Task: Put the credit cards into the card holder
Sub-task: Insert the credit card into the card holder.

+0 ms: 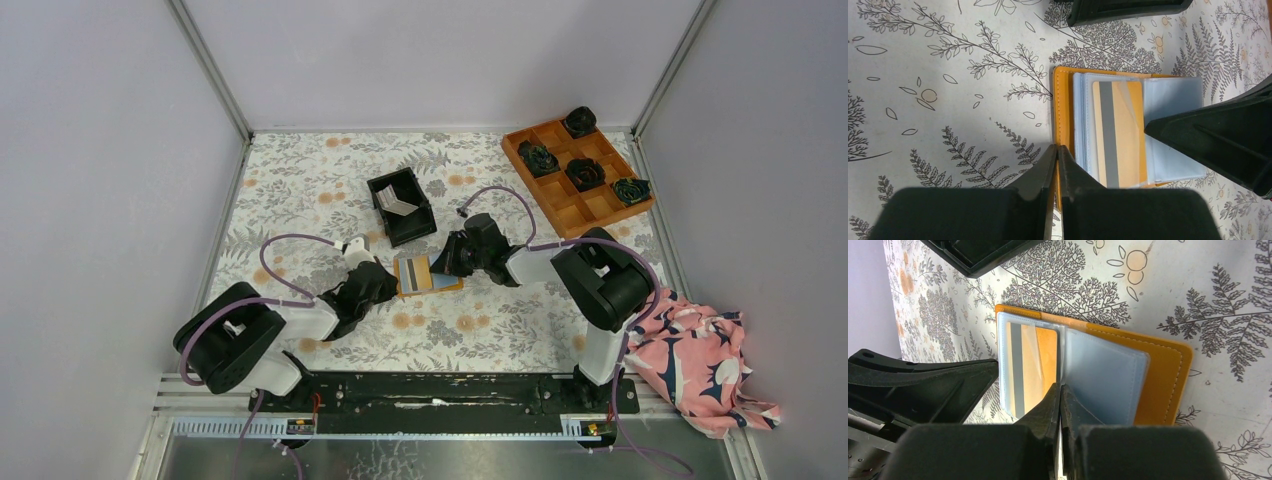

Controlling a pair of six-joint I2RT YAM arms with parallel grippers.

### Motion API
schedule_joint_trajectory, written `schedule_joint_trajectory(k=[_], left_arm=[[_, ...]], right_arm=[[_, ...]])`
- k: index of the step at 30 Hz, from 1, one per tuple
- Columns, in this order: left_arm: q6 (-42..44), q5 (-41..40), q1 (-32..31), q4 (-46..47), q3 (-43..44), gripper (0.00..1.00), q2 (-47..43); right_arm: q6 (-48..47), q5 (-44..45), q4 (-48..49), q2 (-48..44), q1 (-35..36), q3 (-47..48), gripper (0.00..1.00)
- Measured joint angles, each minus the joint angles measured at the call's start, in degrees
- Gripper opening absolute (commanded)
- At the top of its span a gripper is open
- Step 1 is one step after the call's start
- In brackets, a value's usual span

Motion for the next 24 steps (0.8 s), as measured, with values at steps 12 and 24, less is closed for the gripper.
schedule_joint_trajectory(k=[12, 24], left_arm=[[-0.1, 0.2, 0.0, 1.1, 0.0, 0.09, 0.7], [-0.2, 0.6, 0.0, 1.5, 0.0, 0.09, 0.9]], right_arm=[[0.2, -0.5, 0.7, 0.2, 0.0, -0.3, 0.0], [1.5, -1.6, 3.1, 1.3, 0.2, -0.4, 0.0]])
